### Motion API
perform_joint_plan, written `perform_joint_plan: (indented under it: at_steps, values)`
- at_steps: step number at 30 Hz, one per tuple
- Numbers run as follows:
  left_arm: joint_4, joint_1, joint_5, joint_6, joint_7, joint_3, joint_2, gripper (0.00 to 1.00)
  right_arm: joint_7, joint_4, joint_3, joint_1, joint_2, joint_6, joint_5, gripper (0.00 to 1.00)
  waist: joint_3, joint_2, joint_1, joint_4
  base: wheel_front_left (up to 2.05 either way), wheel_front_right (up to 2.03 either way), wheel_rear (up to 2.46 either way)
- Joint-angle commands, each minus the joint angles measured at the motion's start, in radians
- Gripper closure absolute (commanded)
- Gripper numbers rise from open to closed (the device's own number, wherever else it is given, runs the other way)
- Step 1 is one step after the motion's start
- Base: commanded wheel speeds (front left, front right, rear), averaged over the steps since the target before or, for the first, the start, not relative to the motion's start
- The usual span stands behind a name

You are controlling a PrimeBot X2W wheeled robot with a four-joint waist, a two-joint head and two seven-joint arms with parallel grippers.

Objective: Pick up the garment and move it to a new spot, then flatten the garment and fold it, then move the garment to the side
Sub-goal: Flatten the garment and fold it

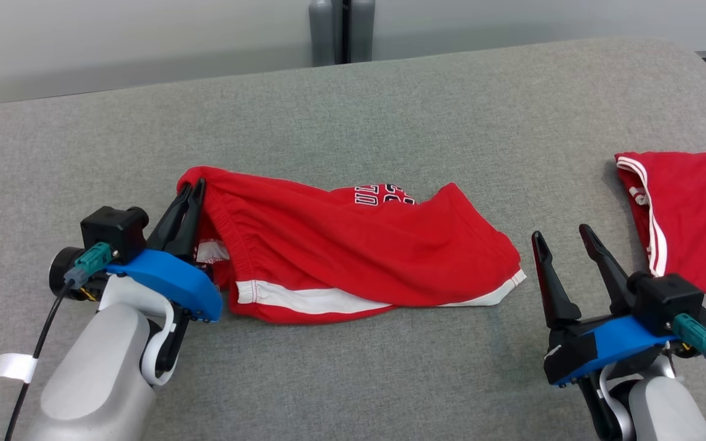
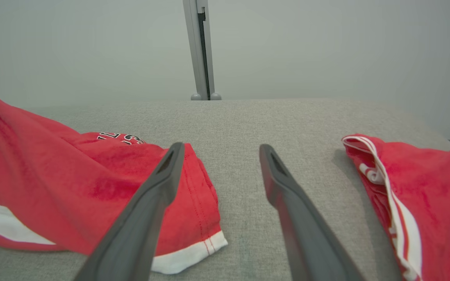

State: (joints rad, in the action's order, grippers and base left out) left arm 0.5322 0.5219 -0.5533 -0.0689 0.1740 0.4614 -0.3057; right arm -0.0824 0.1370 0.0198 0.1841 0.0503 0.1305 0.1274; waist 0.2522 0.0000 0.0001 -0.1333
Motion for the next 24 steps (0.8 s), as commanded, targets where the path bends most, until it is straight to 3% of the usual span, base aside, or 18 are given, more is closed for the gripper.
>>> perform_joint_plan:
  at_steps: [1,3,4,5,15,24]
  values:
    - [0.011,0.018,0.004,-0.003,0.009,-0.002,-0.001,1.0,-0.006,0.001,-0.004,0.002,0.0,0.001,0.005,0.0,-0.003,0.0,-0.0001,0.002,0.0,0.0,0.0]
    - [0.034,0.024,0.005,-0.009,0.017,0.005,0.008,0.95,-0.001,0.005,-0.005,0.0,0.0,0.001,0.006,0.0,-0.008,0.0,-0.0001,0.006,0.0,0.0,0.0]
    - [0.047,0.02,0.0,-0.013,0.016,0.013,0.015,0.41,0.002,0.006,-0.002,0.0,0.0,0.001,0.007,0.0,-0.012,0.0,-0.0001,0.008,0.0,0.0,0.0]
    - [0.058,0.017,-0.003,-0.019,0.016,0.019,0.018,0.0,0.005,0.007,0.001,0.002,0.0,0.001,0.008,0.0,-0.015,0.0,-0.0001,0.009,0.0,0.0,0.0]
    - [0.046,-0.108,-0.048,-0.028,0.073,0.01,0.054,0.0,0.018,0.006,-0.011,-0.024,0.001,0.001,-0.006,0.0,-0.066,0.0,-0.0001,0.045,0.0,0.0,0.0]
    - [-0.219,-0.333,-0.006,0.016,0.091,-0.137,0.074,0.0,0.032,-0.013,-0.034,-0.075,0.0,0.001,-0.013,0.0,-0.128,0.0,-0.0001,0.08,0.0,0.0,0.0]
